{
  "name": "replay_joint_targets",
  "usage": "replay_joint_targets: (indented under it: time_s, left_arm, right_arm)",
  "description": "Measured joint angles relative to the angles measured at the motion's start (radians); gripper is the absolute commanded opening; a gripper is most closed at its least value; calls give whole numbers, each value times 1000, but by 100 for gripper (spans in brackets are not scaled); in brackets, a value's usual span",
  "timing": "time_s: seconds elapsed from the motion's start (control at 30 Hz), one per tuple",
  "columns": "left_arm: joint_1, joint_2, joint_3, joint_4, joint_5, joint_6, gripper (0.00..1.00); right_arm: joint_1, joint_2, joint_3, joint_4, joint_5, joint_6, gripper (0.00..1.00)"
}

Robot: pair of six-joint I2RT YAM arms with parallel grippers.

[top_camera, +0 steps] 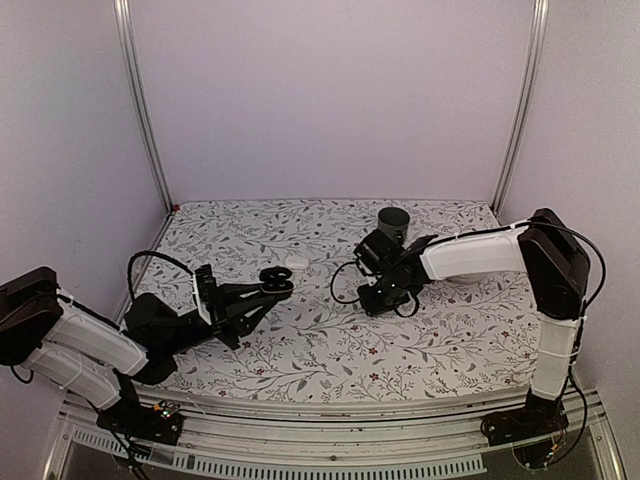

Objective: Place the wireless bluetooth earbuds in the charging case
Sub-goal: Pick up the right earbud from the center of the board, then insert the right earbud into the right side groove of the charging case.

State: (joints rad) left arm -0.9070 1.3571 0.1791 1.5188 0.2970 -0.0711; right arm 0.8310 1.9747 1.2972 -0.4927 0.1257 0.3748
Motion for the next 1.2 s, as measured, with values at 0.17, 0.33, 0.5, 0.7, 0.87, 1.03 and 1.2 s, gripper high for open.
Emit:
replay_joint_targets:
  time_s: [0.17, 0.33, 0.5, 0.7, 0.87, 1.03, 1.2]
  left_arm:
    - [0, 42, 0, 2, -44, -8, 0]
    - [0, 89, 2, 2, -86, -27, 0]
    - [0, 117, 10, 3, -126, -46, 0]
    - [0, 148, 22, 3, -139, -74, 0]
    - [0, 166, 32, 3, -141, -101, 0]
    - [0, 167, 47, 3, -137, -136, 0]
    - [-1, 167, 64, 3, -117, -162, 0]
  right_arm:
    - [8, -68, -21, 32, -1, 22, 7]
    - [42, -164, -24, 66, 15, 46, 7]
    - [94, -296, -25, 106, 55, 68, 8]
    - [199, -443, -23, 179, 135, 79, 9]
    - [295, -489, -13, 246, 181, 75, 9]
    - [369, -488, -13, 307, 221, 57, 9]
    - [418, -457, 11, 366, 258, 31, 9]
